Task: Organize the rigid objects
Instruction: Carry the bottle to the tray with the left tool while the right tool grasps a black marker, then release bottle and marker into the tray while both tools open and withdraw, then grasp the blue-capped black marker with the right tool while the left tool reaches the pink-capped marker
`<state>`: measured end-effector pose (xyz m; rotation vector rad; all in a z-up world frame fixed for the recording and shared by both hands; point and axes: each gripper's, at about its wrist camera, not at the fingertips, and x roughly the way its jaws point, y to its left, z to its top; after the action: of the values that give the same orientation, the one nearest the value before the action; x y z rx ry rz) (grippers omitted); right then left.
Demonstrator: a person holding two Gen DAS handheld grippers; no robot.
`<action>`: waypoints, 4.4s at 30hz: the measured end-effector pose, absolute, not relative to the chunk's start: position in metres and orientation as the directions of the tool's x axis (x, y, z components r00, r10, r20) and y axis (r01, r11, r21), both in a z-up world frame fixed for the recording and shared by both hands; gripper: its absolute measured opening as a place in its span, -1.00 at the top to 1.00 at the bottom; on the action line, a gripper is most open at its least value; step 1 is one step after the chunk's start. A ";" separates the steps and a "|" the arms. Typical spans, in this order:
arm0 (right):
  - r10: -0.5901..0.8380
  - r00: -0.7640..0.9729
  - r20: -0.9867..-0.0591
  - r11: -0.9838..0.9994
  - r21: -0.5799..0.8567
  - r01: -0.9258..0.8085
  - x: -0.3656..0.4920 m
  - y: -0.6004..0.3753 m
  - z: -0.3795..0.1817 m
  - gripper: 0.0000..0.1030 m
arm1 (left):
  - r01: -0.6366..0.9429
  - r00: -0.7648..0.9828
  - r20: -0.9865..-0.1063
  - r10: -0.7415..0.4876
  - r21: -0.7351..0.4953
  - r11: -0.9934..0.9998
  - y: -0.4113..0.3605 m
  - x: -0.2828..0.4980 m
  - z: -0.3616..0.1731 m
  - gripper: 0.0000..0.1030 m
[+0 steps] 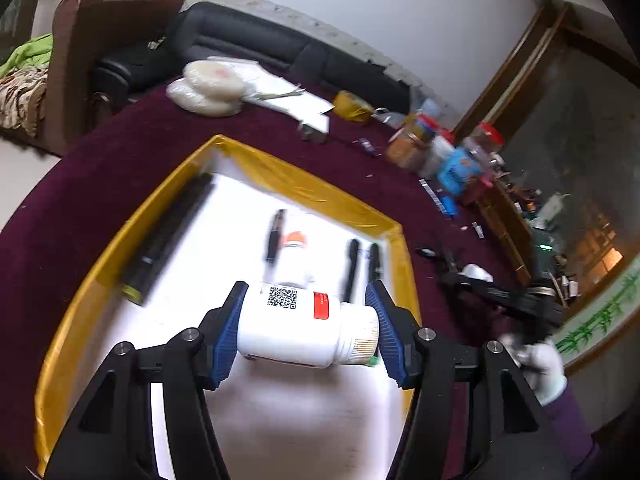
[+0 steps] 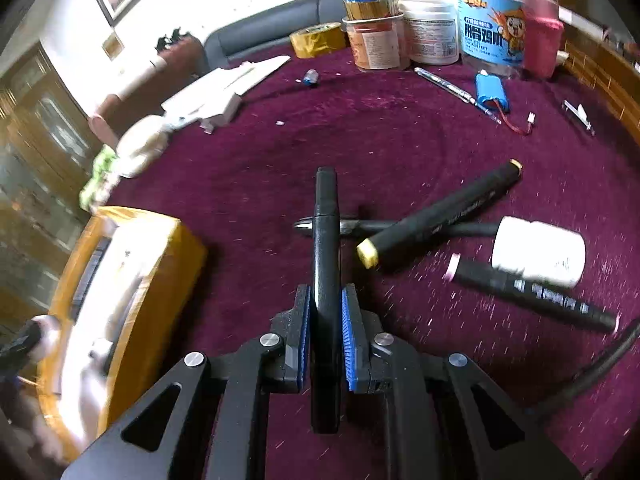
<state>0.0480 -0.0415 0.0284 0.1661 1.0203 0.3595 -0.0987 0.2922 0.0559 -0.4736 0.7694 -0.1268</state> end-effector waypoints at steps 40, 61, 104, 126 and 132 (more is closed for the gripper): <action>0.717 -0.037 -0.696 0.642 0.680 -0.355 0.018 0.212 0.003 0.74 | -0.231 0.773 -0.605 -0.191 -0.550 0.803 0.396 -0.112 0.066 -0.42; 0.679 0.238 -0.694 0.715 0.553 -0.429 -0.005 0.107 0.057 0.49 | -0.199 0.781 -0.593 -0.195 -0.532 0.823 0.379 -0.128 0.068 -0.42; 0.312 0.564 -0.765 0.918 0.395 0.028 -0.002 -0.198 0.009 0.69 | 0.248 0.441 -0.753 -0.488 -0.421 0.873 0.073 -0.090 0.061 -0.45; 0.307 0.532 -0.789 0.901 0.421 0.106 0.068 -0.160 0.011 0.34 | 0.176 0.423 -0.734 -0.531 -0.508 0.843 0.109 -0.088 0.038 -0.45; 0.306 0.494 -0.814 0.925 0.378 0.050 0.067 -0.135 0.015 0.67 | 0.192 0.423 -0.725 -0.544 -0.515 0.835 0.112 -0.090 0.043 -0.45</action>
<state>0.0670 -0.1345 0.0152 0.3774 1.0495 0.1597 -0.0904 0.1125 0.0425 -0.3834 1.0393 -0.4749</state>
